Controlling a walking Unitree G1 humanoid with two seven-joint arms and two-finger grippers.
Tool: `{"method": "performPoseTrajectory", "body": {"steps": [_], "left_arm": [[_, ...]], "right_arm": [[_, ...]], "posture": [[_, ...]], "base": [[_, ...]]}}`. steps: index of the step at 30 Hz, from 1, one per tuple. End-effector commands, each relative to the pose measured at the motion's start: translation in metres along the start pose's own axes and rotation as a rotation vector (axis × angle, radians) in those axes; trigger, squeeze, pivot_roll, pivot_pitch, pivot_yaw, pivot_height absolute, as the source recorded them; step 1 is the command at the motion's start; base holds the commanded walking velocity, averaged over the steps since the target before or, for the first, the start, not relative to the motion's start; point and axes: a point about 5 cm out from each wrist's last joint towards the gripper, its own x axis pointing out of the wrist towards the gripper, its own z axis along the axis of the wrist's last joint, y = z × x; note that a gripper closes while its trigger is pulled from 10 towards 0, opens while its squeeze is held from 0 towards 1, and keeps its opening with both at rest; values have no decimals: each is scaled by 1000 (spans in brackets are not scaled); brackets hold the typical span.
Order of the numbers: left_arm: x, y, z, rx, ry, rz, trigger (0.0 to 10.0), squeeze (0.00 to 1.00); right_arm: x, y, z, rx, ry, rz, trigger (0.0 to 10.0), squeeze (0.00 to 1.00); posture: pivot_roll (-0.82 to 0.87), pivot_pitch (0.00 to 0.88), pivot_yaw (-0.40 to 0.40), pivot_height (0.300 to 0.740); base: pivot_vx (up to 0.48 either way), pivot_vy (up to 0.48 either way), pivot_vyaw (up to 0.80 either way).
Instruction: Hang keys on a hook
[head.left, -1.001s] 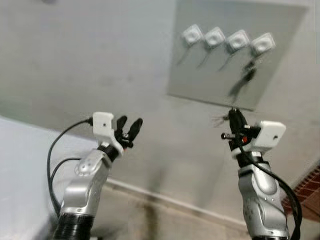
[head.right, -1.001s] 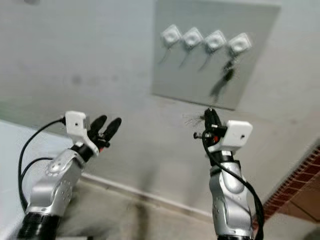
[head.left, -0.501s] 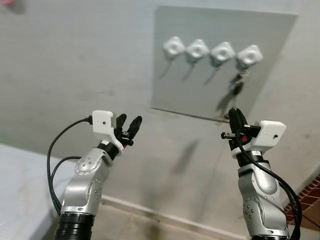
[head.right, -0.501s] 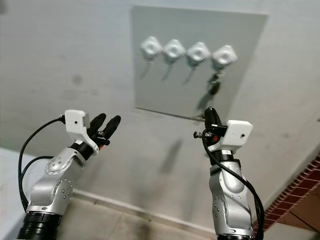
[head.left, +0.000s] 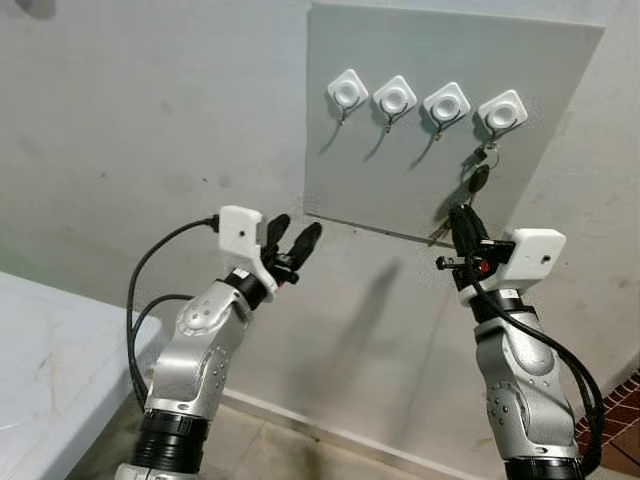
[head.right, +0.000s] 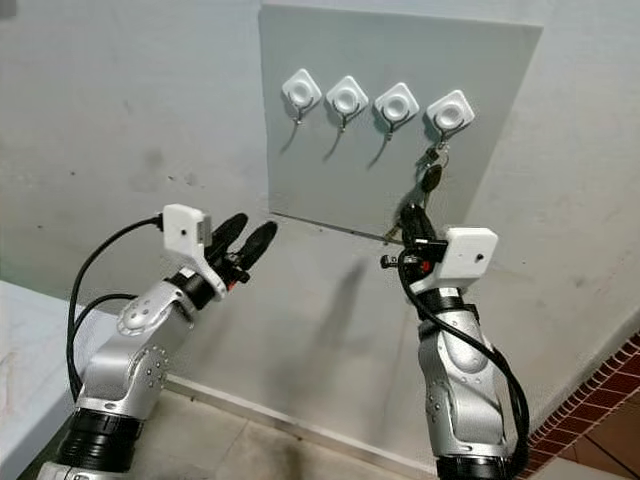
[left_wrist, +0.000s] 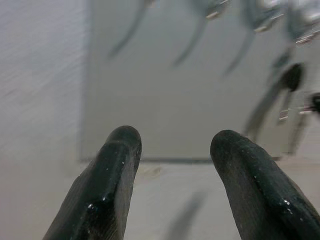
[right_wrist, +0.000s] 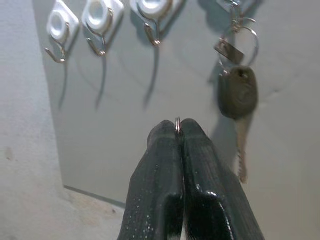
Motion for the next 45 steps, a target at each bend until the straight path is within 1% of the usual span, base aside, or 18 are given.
{"method": "performPoseTrajectory", "body": {"steps": [1,5,6,12,17,19,25,27,34,40,43,45], "left_arm": [[5,-8,11,18,-20,-52,10000,0],[7,-13,13,17,-26,-72,10000,0],[8,-16,14,16,-26,-85,10000,0],[10,-22,17,15,-34,-114,10000,0],[11,-24,20,14,-41,-120,10000,0],[12,-25,22,10,-45,-127,10000,0],[14,-25,23,11,-46,-130,10000,0],[15,-25,25,9,-47,-130,10000,0],[15,-25,25,0,-46,-130,10000,0],[15,-25,25,-4,-46,-128,10000,0],[15,-24,24,-8,-47,-123,10000,0],[15,-24,24,-10,-47,-122,10000,0]], "right_arm": [[10,6,7,6,-26,41,10000,0],[17,10,11,12,-43,69,10000,0],[22,12,13,12,-53,85,10000,0],[31,18,16,21,-69,128,10000,0],[37,22,19,32,-79,153,10000,0],[43,25,22,45,-94,162,10000,0],[51,27,27,61,-118,164,10000,0],[56,27,30,82,-134,158,10000,0],[62,28,35,127,-162,151,10000,0],[63,27,37,163,-172,143,10000,0],[62,26,37,202,-174,131,10000,0],[62,26,37,211,-176,129,10000,0]], "posture": [[50,0,-4,740],[50,0,-4,740],[51,0,-4,740],[54,0,-7,740],[56,0,-7,740],[59,0,-10,740],[60,0,-9,740],[60,0,-9,740],[59,0,-5,740],[60,0,-7,740],[60,0,-7,740],[60,0,-7,740]], "base": [[0,0,0],[0,0,0],[0,0,0],[0,0,0],[0,0,0],[0,0,0],[0,0,0],[0,0,0],[0,0,0],[0,0,0],[0,0,0],[0,0,0]]}}
